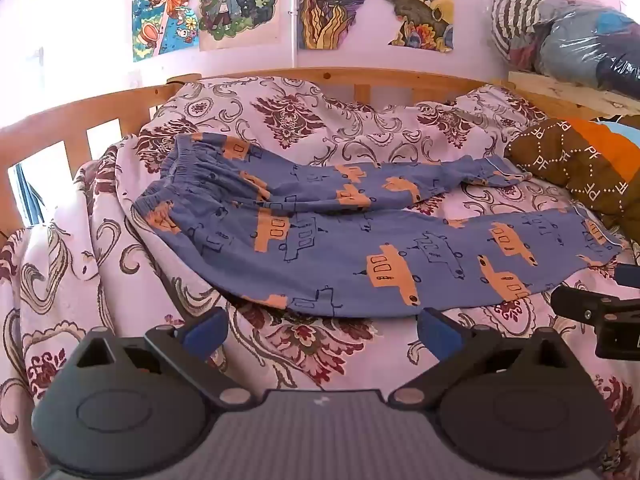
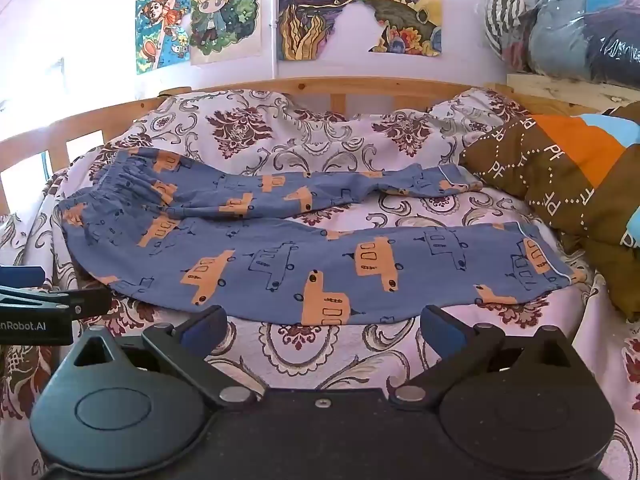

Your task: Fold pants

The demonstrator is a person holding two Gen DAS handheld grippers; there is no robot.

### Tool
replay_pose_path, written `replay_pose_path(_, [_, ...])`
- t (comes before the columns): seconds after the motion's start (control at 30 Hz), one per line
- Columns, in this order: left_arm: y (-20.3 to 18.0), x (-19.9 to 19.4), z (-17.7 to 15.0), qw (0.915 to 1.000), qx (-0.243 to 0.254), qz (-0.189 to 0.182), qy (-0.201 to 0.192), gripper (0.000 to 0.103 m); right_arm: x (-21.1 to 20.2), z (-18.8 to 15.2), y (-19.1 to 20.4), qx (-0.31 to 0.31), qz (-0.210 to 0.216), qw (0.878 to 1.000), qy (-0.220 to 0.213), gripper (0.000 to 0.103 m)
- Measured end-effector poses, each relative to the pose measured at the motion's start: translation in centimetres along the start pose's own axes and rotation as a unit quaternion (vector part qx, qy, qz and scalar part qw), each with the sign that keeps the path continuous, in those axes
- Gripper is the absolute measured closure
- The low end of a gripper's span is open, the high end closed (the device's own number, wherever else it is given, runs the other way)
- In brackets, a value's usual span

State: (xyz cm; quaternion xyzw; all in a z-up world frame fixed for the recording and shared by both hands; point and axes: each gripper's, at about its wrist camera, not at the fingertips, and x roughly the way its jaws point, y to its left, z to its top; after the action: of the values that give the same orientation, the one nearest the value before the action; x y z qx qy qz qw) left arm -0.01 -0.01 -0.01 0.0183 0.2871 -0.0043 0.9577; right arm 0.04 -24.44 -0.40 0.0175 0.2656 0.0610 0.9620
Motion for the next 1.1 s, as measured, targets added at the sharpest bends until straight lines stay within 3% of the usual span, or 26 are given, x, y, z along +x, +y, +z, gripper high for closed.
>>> replay_pose_path(1.1, [0.18,0.16,-0.06,1.0,0.002,0.002,-0.001,0.0,0.18,0.01,-0.11,0.002,0.001,1.0,0.005,0.001])
